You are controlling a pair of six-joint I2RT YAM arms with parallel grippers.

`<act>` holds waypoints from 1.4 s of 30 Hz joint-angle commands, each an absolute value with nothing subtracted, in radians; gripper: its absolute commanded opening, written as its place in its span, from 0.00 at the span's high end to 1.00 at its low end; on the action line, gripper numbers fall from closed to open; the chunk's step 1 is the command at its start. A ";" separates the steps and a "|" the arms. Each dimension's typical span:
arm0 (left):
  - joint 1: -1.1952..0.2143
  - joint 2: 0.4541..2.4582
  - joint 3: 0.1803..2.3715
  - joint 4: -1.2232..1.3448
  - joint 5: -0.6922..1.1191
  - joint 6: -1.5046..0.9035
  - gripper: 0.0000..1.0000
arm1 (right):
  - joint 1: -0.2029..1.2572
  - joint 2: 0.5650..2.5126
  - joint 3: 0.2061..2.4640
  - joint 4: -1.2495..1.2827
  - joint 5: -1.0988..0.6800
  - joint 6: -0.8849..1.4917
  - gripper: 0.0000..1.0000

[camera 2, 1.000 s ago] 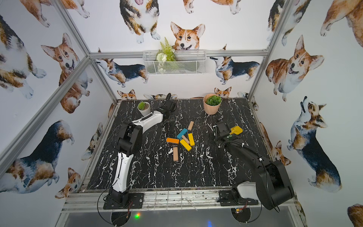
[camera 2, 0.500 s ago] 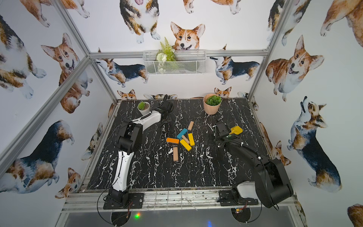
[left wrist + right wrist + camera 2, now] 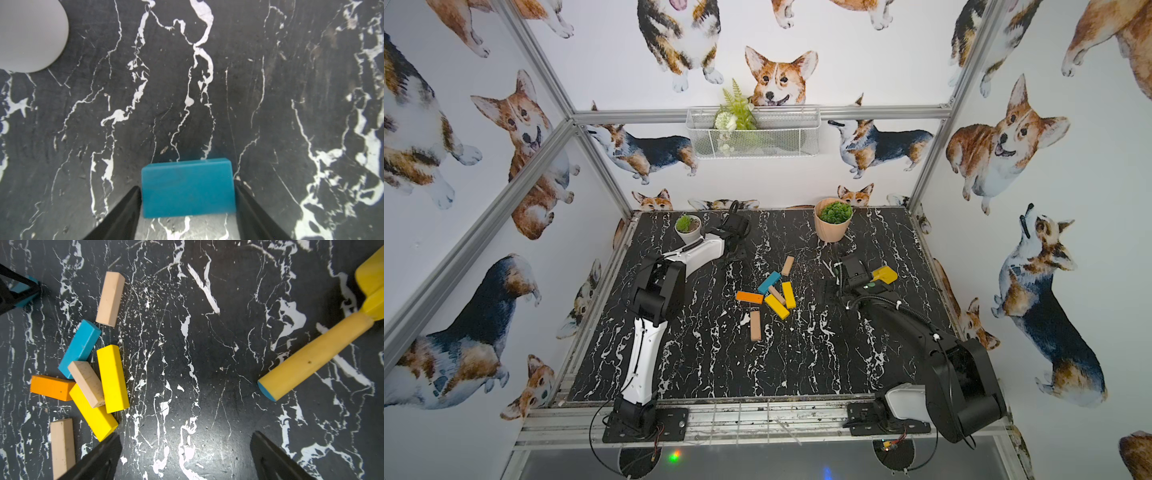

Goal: Assemble a giraffe with building blocks
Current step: Place the building block at the center of the board, then pick up the building block from the center of the board.

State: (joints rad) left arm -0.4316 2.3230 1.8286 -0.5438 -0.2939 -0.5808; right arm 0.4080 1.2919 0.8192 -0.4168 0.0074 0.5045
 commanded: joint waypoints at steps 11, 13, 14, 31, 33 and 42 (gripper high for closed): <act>-0.413 1.964 1.537 -0.531 -0.301 -0.565 0.17 | 0.587 1.384 1.043 -0.595 0.087 0.640 0.00; -0.413 1.877 1.401 -0.478 -0.311 -0.582 0.17 | 0.642 1.455 1.102 -0.605 0.101 0.669 0.00; -0.413 1.834 1.327 -0.454 -0.319 -0.604 0.17 | 0.667 1.498 1.136 -0.612 0.112 0.676 0.00; -0.651 1.419 0.687 0.024 -0.573 -0.453 0.11 | 0.723 2.103 1.754 -0.852 0.050 0.687 0.30; -0.645 1.422 0.694 0.041 -0.566 -0.461 0.11 | 0.723 2.141 1.806 -0.885 0.055 0.685 0.29; -0.622 1.488 0.729 0.032 -0.455 -0.547 0.11 | 0.733 2.219 1.880 -0.912 0.070 0.730 0.28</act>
